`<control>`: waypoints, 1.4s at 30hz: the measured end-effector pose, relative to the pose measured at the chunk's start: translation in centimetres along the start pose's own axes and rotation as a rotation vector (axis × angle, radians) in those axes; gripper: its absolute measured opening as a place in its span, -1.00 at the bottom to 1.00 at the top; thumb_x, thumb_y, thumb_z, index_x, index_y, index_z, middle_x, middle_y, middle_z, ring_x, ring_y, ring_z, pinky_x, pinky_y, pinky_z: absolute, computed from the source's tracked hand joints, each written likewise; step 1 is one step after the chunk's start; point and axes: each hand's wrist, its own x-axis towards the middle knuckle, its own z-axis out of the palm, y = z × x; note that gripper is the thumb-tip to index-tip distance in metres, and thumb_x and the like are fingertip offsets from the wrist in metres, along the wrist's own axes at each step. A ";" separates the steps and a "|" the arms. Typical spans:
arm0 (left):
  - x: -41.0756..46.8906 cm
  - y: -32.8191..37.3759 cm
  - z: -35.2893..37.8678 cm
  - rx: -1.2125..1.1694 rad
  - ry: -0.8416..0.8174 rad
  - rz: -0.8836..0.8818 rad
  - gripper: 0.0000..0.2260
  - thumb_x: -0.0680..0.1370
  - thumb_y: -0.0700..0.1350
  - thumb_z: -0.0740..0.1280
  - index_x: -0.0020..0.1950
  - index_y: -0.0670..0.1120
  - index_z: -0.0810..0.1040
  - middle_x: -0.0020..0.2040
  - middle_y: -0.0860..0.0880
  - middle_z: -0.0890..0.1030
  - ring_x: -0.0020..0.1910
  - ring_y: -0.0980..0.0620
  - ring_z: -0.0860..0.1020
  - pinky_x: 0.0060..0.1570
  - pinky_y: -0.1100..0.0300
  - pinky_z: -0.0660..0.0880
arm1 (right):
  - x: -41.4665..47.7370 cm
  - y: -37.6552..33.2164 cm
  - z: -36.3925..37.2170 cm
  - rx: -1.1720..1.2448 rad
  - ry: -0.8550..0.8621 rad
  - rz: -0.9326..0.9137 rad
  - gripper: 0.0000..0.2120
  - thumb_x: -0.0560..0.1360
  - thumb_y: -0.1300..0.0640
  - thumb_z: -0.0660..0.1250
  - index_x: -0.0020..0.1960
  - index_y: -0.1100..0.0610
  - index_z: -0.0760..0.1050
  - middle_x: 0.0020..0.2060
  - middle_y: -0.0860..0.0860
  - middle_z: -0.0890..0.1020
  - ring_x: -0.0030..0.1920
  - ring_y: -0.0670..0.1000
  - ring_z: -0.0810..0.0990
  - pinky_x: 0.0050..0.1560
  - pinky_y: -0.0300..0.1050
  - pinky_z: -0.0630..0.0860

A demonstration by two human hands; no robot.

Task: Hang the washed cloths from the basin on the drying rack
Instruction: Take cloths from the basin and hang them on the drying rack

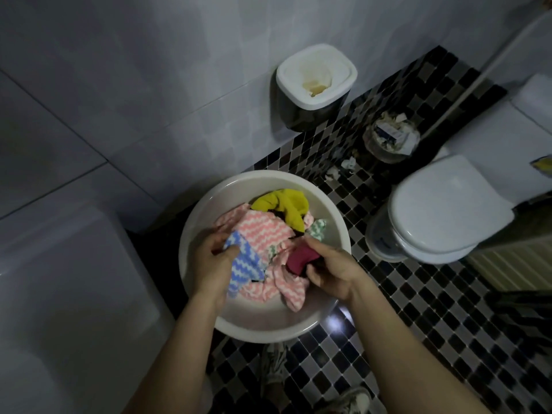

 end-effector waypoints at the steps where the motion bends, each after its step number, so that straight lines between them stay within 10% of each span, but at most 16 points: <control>1: -0.3 0.4 0.3 -0.042 -0.020 0.002 -0.85 0.49 -0.31 0.38 0.00 -0.13 0.55 -0.13 -0.03 0.57 -0.14 0.03 0.52 -0.15 0.20 0.44 | -0.6 -0.2 0.1 0.013 0.000 -0.007 -0.69 0.28 -0.01 0.51 -0.09 0.18 0.62 -0.25 0.07 0.65 -0.27 -0.05 0.52 -0.51 -0.31 0.52; 10: -5.5 4.3 3.1 0.290 -0.477 0.396 -0.70 0.37 -0.08 0.55 -0.03 0.08 0.49 -0.36 0.21 0.50 -0.41 0.27 0.42 -0.35 0.37 0.37 | -4.0 -1.9 1.8 -0.042 0.012 -0.145 -0.60 0.42 -0.17 0.40 -0.08 0.19 0.58 -0.27 0.09 0.61 -0.27 -0.02 0.60 -0.46 -0.23 0.59; 17: -5.3 5.2 3.5 0.382 -0.398 0.447 -0.90 0.38 0.01 0.42 -0.25 0.01 0.58 -0.47 -0.02 0.48 -0.45 0.14 0.39 -0.36 0.03 0.45 | -6.2 -2.6 0.9 -0.227 -0.196 -0.125 -0.62 0.19 0.03 0.55 -0.06 0.18 0.63 -0.19 0.04 0.62 -0.20 -0.10 0.54 -0.18 -0.27 0.57; 22: -5.6 7.7 2.2 0.412 -0.346 0.459 -0.84 0.46 -0.28 0.36 -0.23 -0.05 0.62 -0.49 0.19 0.50 -0.42 0.38 0.46 -0.32 0.53 0.31 | -7.9 -3.5 0.8 -0.550 -0.104 -0.282 -0.89 0.38 0.26 0.50 -0.09 0.21 0.64 -0.27 0.04 0.64 -0.25 -0.09 0.59 -0.33 -0.32 0.53; 27: -5.6 8.1 1.4 0.556 -0.322 0.580 -0.89 0.53 -0.18 0.26 -0.18 -0.07 0.54 -0.30 0.01 0.52 -0.24 0.09 0.42 -0.27 0.30 0.25 | -9.6 -4.1 1.5 -0.797 -0.065 -0.423 -0.73 0.37 0.24 0.52 -0.02 0.40 0.59 -0.26 0.22 0.65 -0.29 0.05 0.61 -0.24 -0.14 0.60; 37: -4.8 11.3 -1.4 -0.485 -0.489 -0.156 -0.70 0.41 0.01 0.49 0.09 -0.08 0.65 0.11 -0.20 0.64 0.11 -0.15 0.62 0.21 -0.09 0.49 | -12.3 -5.0 2.5 0.232 -0.081 -0.331 -0.94 0.55 0.12 0.31 -0.06 0.12 0.48 -0.28 0.06 0.54 -0.48 -0.10 0.49 -0.60 -0.35 0.40; 42: -6.6 13.1 -1.3 -0.801 -0.581 -0.191 -0.77 0.38 -0.07 0.37 0.03 -0.03 0.61 -0.11 -0.05 0.68 -0.15 0.04 0.67 -0.09 0.10 0.59 | -13.8 -5.0 2.5 0.358 -0.290 -0.375 -0.86 0.49 0.10 0.30 -0.16 0.16 0.52 -0.22 0.09 0.49 -0.43 -0.08 0.37 -0.54 -0.33 0.37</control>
